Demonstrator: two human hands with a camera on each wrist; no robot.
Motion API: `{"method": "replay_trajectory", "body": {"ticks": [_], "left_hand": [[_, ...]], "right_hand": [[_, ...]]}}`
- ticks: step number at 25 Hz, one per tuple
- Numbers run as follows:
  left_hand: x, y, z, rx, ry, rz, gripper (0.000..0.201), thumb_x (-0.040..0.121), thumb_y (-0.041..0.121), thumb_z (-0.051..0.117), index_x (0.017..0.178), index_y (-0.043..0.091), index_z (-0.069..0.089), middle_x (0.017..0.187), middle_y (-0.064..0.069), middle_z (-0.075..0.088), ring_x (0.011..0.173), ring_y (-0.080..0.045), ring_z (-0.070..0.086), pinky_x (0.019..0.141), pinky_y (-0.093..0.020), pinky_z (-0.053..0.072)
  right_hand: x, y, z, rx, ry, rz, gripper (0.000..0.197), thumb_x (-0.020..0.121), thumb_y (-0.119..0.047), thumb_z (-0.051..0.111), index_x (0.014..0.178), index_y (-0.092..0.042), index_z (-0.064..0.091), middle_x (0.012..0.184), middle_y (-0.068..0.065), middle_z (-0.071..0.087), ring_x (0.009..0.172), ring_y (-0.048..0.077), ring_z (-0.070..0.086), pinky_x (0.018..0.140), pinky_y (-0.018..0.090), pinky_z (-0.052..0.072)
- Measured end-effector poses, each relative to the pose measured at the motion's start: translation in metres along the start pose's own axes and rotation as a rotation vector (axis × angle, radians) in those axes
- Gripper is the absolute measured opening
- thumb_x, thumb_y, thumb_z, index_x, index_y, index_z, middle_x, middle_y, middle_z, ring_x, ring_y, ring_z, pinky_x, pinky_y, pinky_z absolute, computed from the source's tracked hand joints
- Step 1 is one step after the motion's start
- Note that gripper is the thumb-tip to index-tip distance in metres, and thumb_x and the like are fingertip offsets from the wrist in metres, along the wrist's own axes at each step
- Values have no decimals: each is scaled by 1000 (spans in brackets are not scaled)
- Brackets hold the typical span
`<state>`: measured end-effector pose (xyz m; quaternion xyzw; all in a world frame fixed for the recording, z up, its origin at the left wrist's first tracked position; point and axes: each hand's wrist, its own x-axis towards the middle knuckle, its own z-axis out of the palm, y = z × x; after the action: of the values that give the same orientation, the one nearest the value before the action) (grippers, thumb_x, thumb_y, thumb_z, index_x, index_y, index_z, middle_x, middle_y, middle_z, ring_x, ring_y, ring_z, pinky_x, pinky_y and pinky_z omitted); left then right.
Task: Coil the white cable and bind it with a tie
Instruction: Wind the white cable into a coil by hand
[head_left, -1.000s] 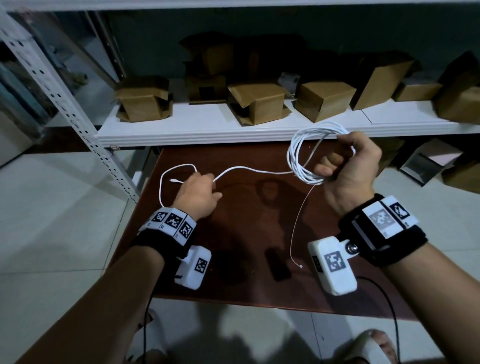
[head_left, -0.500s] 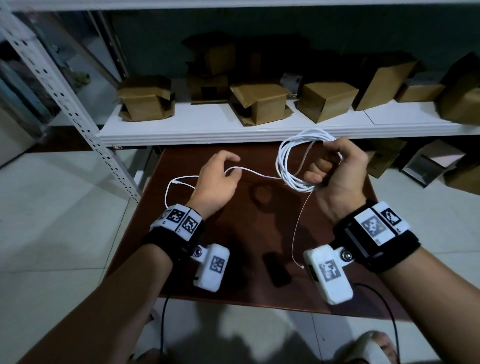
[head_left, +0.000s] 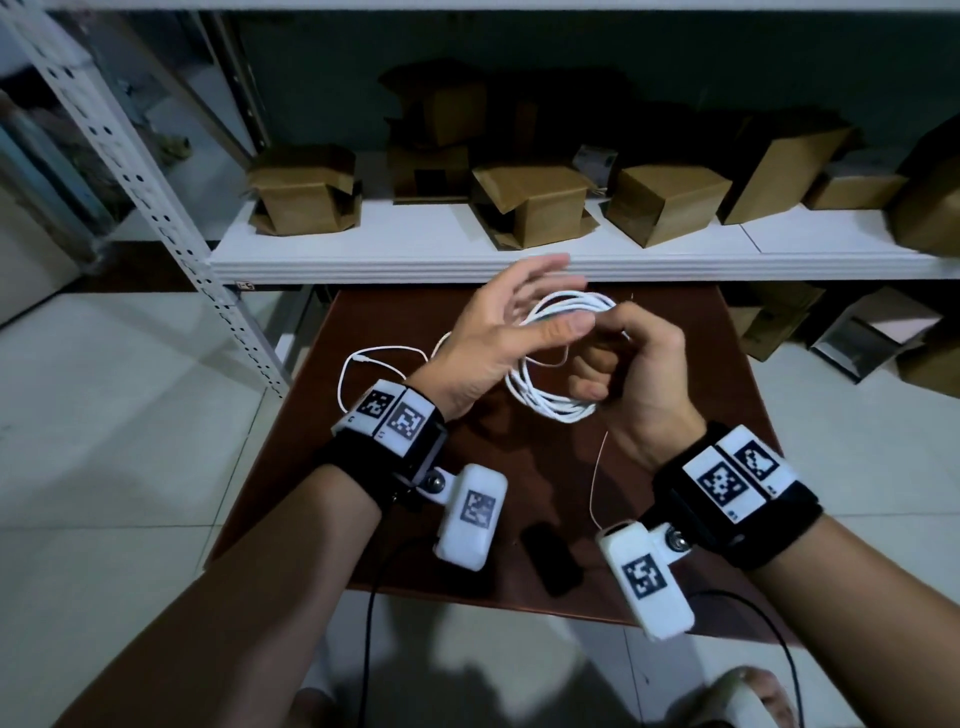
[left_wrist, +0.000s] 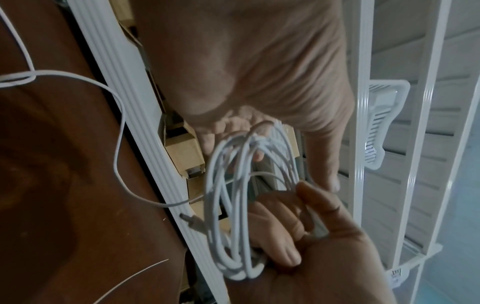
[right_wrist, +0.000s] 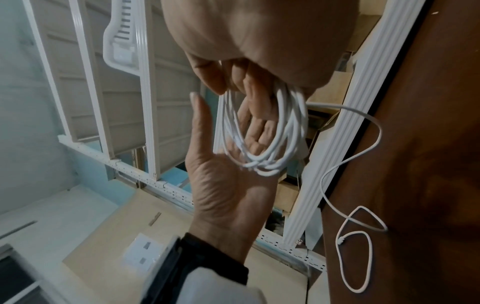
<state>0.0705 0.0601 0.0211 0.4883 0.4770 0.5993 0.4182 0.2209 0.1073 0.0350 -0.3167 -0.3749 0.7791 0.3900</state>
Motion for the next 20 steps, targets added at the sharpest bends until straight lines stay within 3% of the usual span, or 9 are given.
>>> {"method": "replay_trajectory", "body": {"ticks": [3, 5, 7, 9, 12, 14, 16, 18, 20], "left_hand": [[-3, -7, 1, 111, -7, -28, 41, 83, 15, 85, 118, 0, 69, 106, -20, 74, 97, -25, 69, 95, -51, 55], [-5, -8, -3, 134, 29, -61, 24, 85, 16, 85, 96, 0, 71, 83, -20, 70, 78, -23, 66, 82, -49, 56], [-8, -5, -3, -54, 42, -136, 13, 90, 11, 77, 85, 3, 68, 65, -11, 62, 61, -17, 63, 89, -51, 60], [-11, 0, 0, -305, 16, -183, 23, 98, 9, 64, 75, 10, 65, 61, -3, 49, 58, -16, 55, 97, -51, 57], [-12, 5, 3, -442, -20, -203, 25, 100, 16, 53, 76, 14, 60, 60, 2, 40, 59, -18, 48, 95, -44, 56], [-12, 8, -2, -419, -53, -201, 17, 100, 21, 52, 90, 8, 54, 57, 2, 39, 57, -20, 47, 94, -46, 56], [-12, 9, -9, -318, -97, -219, 22, 101, 25, 52, 101, 3, 56, 56, -1, 38, 56, -22, 49, 89, -47, 57], [-13, 8, -12, -184, -139, -253, 25, 101, 26, 56, 96, 4, 65, 54, -2, 40, 56, -23, 52, 89, -47, 59], [-17, 6, -12, -137, -140, -291, 25, 101, 23, 61, 81, 10, 69, 53, -2, 42, 56, -21, 53, 97, -53, 57]], "right_hand": [[0, 0, 0, -38, -34, 2, 18, 87, -11, 50, 70, -9, 50, 47, -4, 26, 41, 9, 17, 40, 22, 15], [2, -6, -3, -21, 4, -3, 24, 89, -10, 50, 65, -10, 48, 46, -5, 28, 41, 9, 18, 43, 24, 12], [3, -12, -2, 24, 27, 0, 33, 89, -10, 50, 58, -17, 43, 49, -4, 23, 42, 10, 16, 44, 25, 11], [2, -13, 3, 43, 32, 9, 40, 89, -8, 51, 52, -20, 41, 50, -3, 19, 42, 10, 15, 44, 25, 12], [2, -11, 10, 50, 40, 5, 43, 89, -7, 51, 51, -21, 37, 48, -3, 19, 41, 11, 14, 40, 22, 17], [4, -13, 9, 81, 50, 19, 43, 90, -8, 50, 51, -20, 37, 49, -3, 18, 41, 12, 13, 37, 21, 23], [7, -13, 2, 47, 47, 35, 37, 90, -9, 49, 56, -19, 40, 51, -3, 17, 42, 11, 12, 39, 21, 20], [7, -8, -5, -54, 24, 67, 24, 88, -11, 50, 65, -14, 43, 53, -4, 18, 44, 11, 12, 43, 25, 15], [6, -1, -7, -113, -4, 94, 14, 84, -13, 53, 73, -13, 45, 58, -2, 14, 48, 13, 10, 44, 26, 14]]}}
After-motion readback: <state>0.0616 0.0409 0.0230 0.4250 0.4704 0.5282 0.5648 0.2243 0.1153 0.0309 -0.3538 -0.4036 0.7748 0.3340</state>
